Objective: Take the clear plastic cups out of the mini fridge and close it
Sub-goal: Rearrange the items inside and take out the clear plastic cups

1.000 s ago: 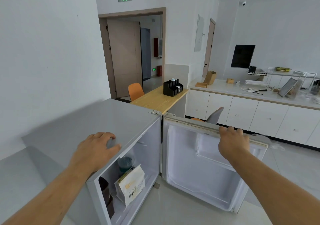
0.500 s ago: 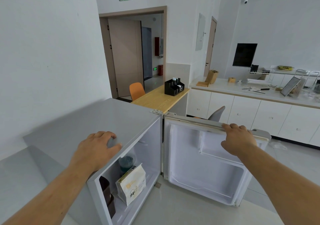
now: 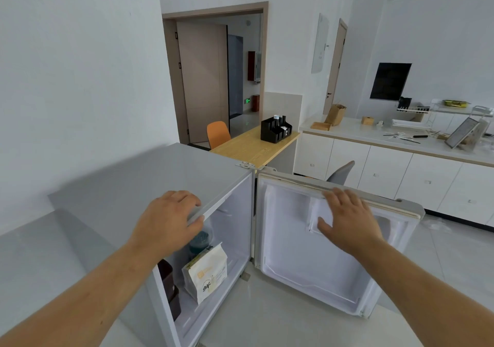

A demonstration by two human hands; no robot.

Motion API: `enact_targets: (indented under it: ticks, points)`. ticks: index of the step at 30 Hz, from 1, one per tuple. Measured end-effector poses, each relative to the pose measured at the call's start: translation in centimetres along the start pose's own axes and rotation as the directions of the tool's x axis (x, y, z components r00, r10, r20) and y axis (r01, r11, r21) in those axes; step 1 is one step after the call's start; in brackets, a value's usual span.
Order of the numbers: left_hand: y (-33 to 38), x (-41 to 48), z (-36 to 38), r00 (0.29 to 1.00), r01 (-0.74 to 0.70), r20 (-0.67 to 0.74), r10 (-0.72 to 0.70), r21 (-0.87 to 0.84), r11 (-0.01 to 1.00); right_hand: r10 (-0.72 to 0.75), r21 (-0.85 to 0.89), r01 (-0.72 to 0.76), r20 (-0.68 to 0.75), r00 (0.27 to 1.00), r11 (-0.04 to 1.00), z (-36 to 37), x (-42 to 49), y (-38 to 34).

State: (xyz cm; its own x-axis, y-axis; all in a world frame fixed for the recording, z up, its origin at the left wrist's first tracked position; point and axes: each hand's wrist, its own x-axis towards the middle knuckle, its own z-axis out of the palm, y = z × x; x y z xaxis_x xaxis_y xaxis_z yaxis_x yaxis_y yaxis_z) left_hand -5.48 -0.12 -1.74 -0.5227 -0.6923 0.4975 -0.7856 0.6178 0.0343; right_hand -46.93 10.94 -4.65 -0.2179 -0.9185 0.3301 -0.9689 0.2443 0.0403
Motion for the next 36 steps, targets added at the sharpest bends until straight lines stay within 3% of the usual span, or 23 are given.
enact_targets:
  ticks: [5, 12, 21, 26, 32, 36]
  points:
    - [5.6, -1.3, 1.1, 0.997, -0.061, 0.043, 0.064, -0.062, 0.996, -0.206, 0.15, 0.201, 0.018, 0.978, 0.968, -0.9, -1.1, -5.0]
    - [9.4, -4.0, 3.0, 0.97, 0.158, 0.192, -0.147, -0.045, 0.986, -0.402, 0.25, 0.381, 0.037, 0.915, 0.89, -0.8, -3.7, -8.7]
    - [11.2, -7.1, 6.7, 0.872, 0.367, 0.32, -0.372, 0.076, 0.927, -0.557, 0.32, 0.512, 0.06, 0.828, 0.797, 4.1, -4.5, -13.1]
    - [11.2, -6.7, 8.7, 0.831, 0.421, 0.37, -0.414, 0.068, 0.905, -0.568, 0.294, 0.532, 0.047, 0.821, 0.794, 6.5, -4.3, -14.4]
    - [5.7, -5.7, 16.1, 0.73, 0.505, 0.494, -0.472, 0.075, 0.86, -0.559, 0.308, 0.489, 0.203, 0.804, 0.816, 13.0, -1.1, -18.2]
    - [3.2, -4.6, 20.0, 0.667, 0.621, 0.476, -0.573, 0.071, 0.781, -0.538, 0.318, 0.456, 0.251, 0.805, 0.831, 17.1, 1.7, -20.5]
